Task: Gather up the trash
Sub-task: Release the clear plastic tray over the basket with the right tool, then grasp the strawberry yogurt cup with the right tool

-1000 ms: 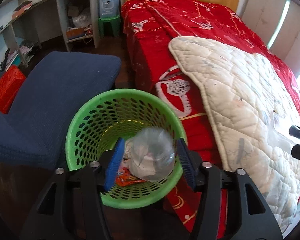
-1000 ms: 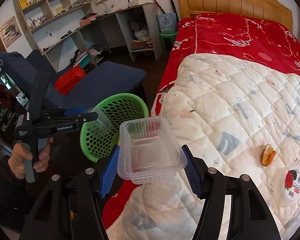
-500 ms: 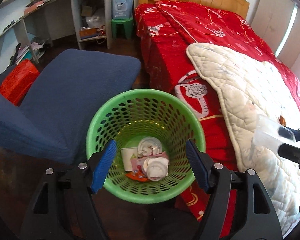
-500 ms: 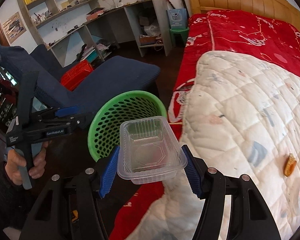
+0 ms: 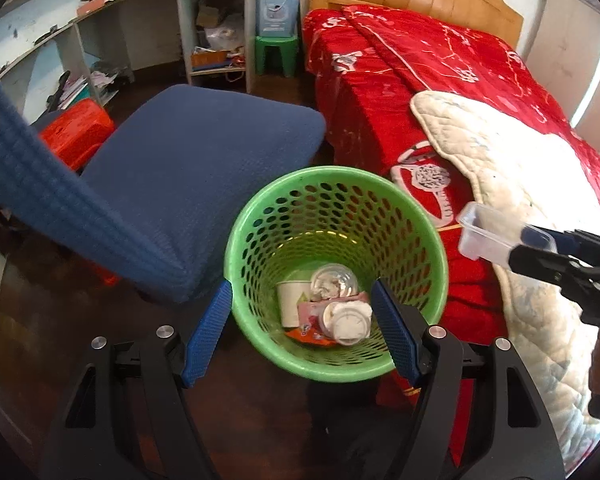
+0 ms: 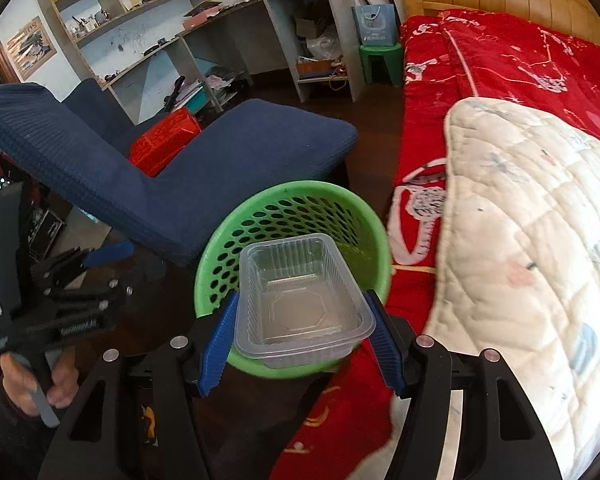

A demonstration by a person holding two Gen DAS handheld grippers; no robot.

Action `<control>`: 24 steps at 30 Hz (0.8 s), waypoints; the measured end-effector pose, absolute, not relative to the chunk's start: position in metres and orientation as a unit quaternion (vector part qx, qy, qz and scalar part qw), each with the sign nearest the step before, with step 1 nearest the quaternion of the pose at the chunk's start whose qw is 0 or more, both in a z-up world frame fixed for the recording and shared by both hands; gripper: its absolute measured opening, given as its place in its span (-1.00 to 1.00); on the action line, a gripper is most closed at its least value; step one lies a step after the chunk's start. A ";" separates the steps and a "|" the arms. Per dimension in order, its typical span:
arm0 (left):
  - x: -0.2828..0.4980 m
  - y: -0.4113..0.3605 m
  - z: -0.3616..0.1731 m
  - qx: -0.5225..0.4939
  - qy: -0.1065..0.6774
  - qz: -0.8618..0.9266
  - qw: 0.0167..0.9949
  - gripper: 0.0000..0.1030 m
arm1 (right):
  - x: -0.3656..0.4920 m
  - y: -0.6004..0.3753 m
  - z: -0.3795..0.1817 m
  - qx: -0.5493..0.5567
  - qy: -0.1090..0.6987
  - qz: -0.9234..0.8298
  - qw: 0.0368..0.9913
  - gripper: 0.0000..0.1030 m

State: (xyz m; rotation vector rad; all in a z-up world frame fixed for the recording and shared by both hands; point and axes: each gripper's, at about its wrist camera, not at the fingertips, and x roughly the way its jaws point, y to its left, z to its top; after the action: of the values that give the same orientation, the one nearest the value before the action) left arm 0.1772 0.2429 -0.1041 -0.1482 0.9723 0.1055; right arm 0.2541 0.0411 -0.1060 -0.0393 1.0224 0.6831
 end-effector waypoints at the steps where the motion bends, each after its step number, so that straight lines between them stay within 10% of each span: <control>1: 0.176 0.244 -0.104 -0.072 0.466 0.052 0.880 0.38 | 0.256 0.046 -0.107 -0.016 0.479 0.322 0.816 0.17; 7: 0.175 0.250 -0.105 -0.078 0.469 0.056 0.878 0.38 | 0.264 0.066 -0.111 0.011 0.477 0.336 0.812 0.50; 24: 0.182 0.178 -0.091 -0.048 0.461 -0.007 0.886 0.38 | 0.223 -0.063 -0.081 -0.009 0.445 0.233 0.865 0.51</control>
State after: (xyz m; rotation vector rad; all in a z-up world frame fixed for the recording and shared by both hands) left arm 0.1819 0.1782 -0.0911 -0.0999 0.9585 -0.0154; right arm 0.2233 -0.0628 -0.0811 -0.0183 0.9315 0.4875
